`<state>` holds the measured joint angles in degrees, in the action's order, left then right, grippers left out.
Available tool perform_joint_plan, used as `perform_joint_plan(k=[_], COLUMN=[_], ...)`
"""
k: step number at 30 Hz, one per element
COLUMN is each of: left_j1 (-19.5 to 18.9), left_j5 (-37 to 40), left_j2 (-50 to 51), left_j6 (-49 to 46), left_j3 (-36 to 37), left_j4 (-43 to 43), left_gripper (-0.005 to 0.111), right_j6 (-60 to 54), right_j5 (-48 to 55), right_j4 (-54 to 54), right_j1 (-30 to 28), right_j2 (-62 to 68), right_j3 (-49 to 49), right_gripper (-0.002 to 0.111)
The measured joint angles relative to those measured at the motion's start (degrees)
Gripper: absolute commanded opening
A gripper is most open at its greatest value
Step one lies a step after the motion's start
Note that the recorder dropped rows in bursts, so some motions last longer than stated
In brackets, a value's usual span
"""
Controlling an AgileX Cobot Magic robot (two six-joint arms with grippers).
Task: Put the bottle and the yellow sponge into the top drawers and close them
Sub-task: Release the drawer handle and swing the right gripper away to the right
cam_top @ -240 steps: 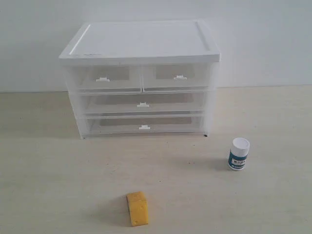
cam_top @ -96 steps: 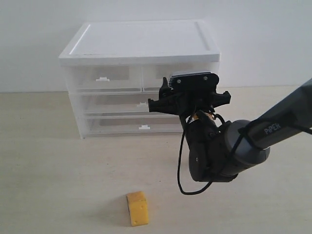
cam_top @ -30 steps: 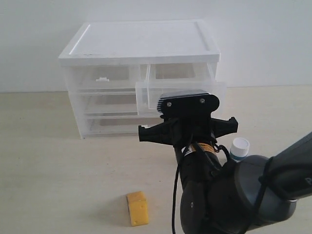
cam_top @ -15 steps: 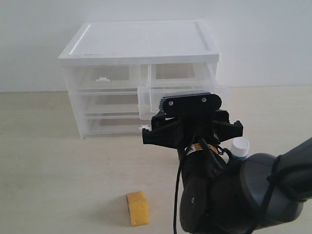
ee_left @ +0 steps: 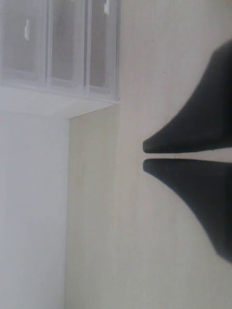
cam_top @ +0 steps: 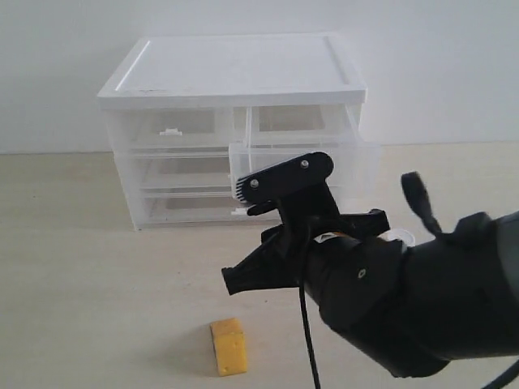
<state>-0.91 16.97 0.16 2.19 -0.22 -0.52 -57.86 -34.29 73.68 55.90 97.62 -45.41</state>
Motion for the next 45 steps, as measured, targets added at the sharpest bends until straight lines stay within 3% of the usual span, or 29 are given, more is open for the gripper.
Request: perform_joint_plan(k=[11,15,19,21,22,25,31,34,40,45], left_j1=[0.0,0.0,0.0,0.0,0.0,0.0,0.0,0.0,0.0,0.0], left_j5=[0.0,0.0,0.0,0.0,0.0,-0.01,-0.01,-0.01,-0.01,-0.01], left_j2=[0.0,0.0,0.0,0.0,0.0,0.0,0.0,0.0,0.0,0.0], left_j6=[-0.1,-0.1,-0.1,-0.1,-0.1,-0.1,-0.1,-0.1,-0.1,-0.1], left_j3=[0.0,0.0,0.0,0.0,0.0,0.0,0.0,0.0,0.0,0.0], left_j4=[0.0,0.0,0.0,0.0,0.0,0.0,0.0,0.0,0.0,0.0], left_gripper=[0.004,0.004,0.004,0.004,0.004,0.004,0.004,0.004,0.004,0.004], right_j6=[-38.38,-46.96,-49.64,-47.23,-40.45,-26.05,11.06,22.88,24.97,14.89], right_j5=[22.06,31.53,50.86,60.85,71.06,82.44,92.33,94.22,94.66,92.54], right_j4=[21.75,24.3,20.19,14.96,6.38,-8.08,-38.68,-51.78,-59.96,-57.99], right_j1=[0.0,0.0,-1.65,-3.67,-6.61,-10.99,-19.01,-22.23,-31.8,-44.56], right_j2=[-10.0,-11.13,-11.11,-11.11,-11.11,-11.11,-11.11,-11.11,-11.11,-11.11], right_j3=[0.0,0.0,0.0,0.0,-0.88,-3.04,-7.01,-7.01,-7.01,-7.01], right_gripper=[0.001,0.0,0.0,0.0,0.0,0.0,0.0,0.0,0.0,0.0])
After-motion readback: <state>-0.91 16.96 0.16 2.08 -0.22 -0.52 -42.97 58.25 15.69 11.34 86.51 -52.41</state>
